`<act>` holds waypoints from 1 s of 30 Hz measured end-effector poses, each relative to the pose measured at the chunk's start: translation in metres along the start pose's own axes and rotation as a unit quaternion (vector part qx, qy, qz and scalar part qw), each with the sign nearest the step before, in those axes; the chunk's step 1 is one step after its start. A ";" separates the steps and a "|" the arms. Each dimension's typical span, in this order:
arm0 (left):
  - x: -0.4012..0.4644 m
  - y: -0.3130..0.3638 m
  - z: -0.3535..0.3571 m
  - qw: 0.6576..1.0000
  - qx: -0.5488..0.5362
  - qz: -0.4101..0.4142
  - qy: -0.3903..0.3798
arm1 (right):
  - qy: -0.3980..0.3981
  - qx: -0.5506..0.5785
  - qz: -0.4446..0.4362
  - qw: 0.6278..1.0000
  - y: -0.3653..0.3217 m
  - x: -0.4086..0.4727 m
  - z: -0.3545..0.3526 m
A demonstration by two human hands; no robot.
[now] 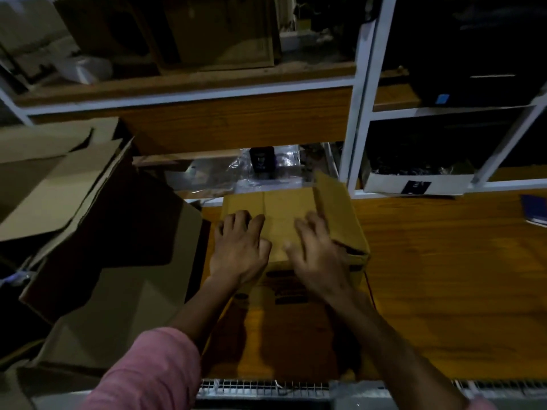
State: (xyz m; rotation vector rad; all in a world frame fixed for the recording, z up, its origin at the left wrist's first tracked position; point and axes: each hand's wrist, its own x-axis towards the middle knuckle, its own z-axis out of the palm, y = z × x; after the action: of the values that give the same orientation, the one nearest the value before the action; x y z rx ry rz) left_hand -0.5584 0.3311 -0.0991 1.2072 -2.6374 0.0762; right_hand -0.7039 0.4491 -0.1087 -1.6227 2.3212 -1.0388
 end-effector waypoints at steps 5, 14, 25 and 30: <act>0.002 0.000 0.001 1.000 0.006 -0.017 -0.021 | 0.074 -0.138 0.153 0.976 0.065 0.033 -0.046; 0.000 0.004 0.003 0.999 0.007 -0.028 -0.022 | 0.026 -0.038 0.206 0.977 0.089 0.035 -0.039; 0.000 0.009 -0.005 0.998 -0.011 -0.026 -0.053 | 0.061 -0.065 0.211 0.974 0.082 0.033 -0.040; 0.005 0.014 -0.024 0.995 -0.033 -0.036 -0.082 | 0.060 -0.057 0.231 0.969 0.079 0.032 -0.042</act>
State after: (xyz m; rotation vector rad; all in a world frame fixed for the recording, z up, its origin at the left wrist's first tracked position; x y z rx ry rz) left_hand -0.5674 0.3397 -0.0738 1.3372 -2.7082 -0.1271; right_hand -0.7983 0.4553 -0.1153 -0.9853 2.6943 -0.9295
